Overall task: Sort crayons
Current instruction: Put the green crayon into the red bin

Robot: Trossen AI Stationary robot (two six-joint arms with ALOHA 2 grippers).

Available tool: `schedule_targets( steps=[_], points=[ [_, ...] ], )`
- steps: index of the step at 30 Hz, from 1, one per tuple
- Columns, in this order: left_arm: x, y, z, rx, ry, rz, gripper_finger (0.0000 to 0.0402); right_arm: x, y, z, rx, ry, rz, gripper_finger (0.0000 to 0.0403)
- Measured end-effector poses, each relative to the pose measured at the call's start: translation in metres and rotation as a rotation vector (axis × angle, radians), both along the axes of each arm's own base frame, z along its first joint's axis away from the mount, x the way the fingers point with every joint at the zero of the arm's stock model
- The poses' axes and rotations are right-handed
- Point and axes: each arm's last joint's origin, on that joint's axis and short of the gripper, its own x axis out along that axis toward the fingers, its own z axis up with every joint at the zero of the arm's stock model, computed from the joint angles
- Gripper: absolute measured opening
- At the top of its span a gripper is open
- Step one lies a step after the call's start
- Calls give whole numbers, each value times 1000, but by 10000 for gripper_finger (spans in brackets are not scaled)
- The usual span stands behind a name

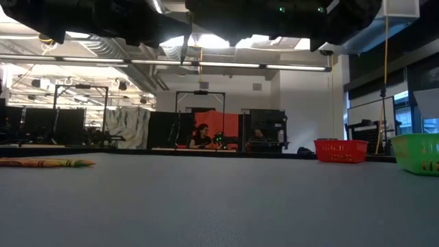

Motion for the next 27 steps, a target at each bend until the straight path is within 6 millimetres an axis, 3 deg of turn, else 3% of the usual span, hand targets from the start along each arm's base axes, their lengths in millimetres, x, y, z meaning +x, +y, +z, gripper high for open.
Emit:
schedule_targets(
  steps=[4,12,17,23,27],
  points=[
    [0,0,0,-1,-4,0,5,0,-1,0,1,0,-17,157],
    [0,-1,0,-9,-5,-28,5,0,0,-2,-28,11,15,14],
    [0,-1,0,-8,-5,-31,28,0,0,-2,-26,11,23,37],
    [1,-2,4,-70,5,-23,99,0,0,-5,-31,41,17,10],
    [-2,-4,4,-57,65,18,126,0,0,-6,-34,53,-18,19]
  ],
)
